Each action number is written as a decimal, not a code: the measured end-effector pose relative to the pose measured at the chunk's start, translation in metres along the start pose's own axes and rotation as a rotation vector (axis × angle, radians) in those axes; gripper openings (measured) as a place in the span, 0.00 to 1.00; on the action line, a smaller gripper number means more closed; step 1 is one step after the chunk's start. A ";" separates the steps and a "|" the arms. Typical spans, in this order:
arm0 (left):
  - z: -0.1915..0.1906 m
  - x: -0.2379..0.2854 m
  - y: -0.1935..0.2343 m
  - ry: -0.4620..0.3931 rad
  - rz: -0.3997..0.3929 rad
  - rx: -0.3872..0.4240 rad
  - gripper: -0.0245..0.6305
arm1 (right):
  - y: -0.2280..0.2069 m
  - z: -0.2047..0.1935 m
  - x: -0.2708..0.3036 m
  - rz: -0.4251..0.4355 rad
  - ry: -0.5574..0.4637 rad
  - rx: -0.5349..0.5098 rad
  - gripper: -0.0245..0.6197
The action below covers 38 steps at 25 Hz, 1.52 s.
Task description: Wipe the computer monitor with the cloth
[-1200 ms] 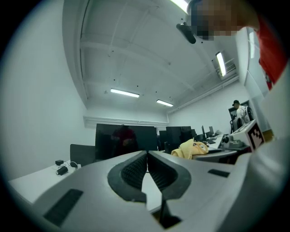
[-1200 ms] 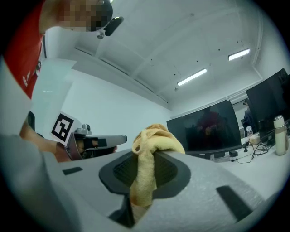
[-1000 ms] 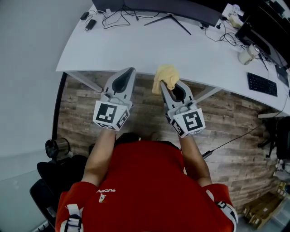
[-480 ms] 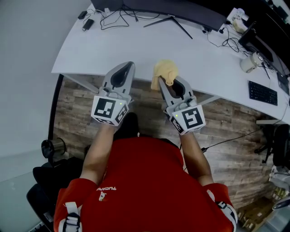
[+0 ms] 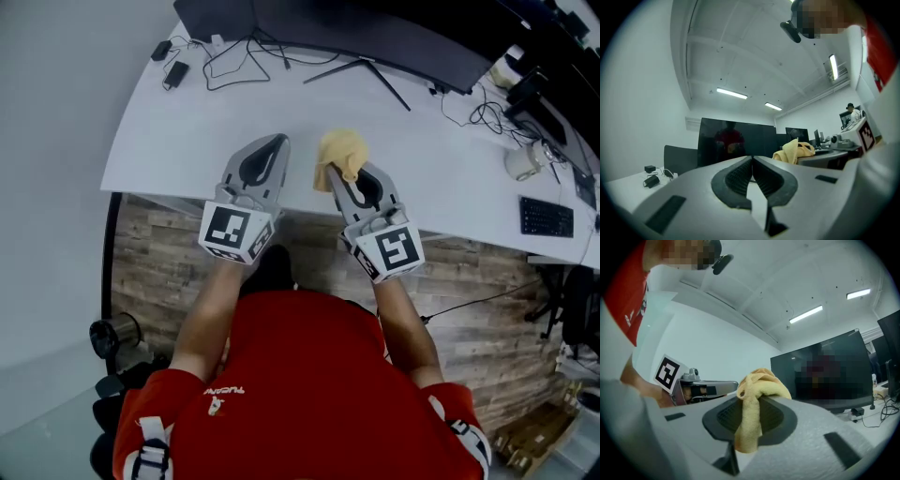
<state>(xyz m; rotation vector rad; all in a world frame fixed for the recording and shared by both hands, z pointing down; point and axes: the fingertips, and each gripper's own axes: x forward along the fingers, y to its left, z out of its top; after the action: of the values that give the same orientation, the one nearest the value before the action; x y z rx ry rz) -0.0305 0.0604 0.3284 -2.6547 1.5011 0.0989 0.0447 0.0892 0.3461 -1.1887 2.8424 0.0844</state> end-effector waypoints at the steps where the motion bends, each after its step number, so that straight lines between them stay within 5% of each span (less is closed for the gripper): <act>1: -0.002 0.008 0.013 0.002 -0.005 -0.001 0.05 | -0.004 -0.001 0.015 -0.004 0.005 -0.001 0.15; 17: -0.017 0.096 0.221 0.001 -0.032 -0.008 0.05 | -0.038 -0.029 0.264 -0.047 0.066 0.019 0.15; 25: -0.036 0.130 0.275 0.010 -0.048 -0.023 0.05 | -0.049 -0.064 0.352 -0.036 0.133 0.039 0.15; 38: -0.079 0.162 0.329 0.066 0.051 -0.057 0.05 | -0.080 -0.129 0.421 0.008 0.236 0.133 0.15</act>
<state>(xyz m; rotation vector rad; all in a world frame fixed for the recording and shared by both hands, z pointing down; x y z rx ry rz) -0.2283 -0.2555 0.3754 -2.6895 1.6094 0.0589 -0.1981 -0.2747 0.4401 -1.2347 2.9937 -0.2570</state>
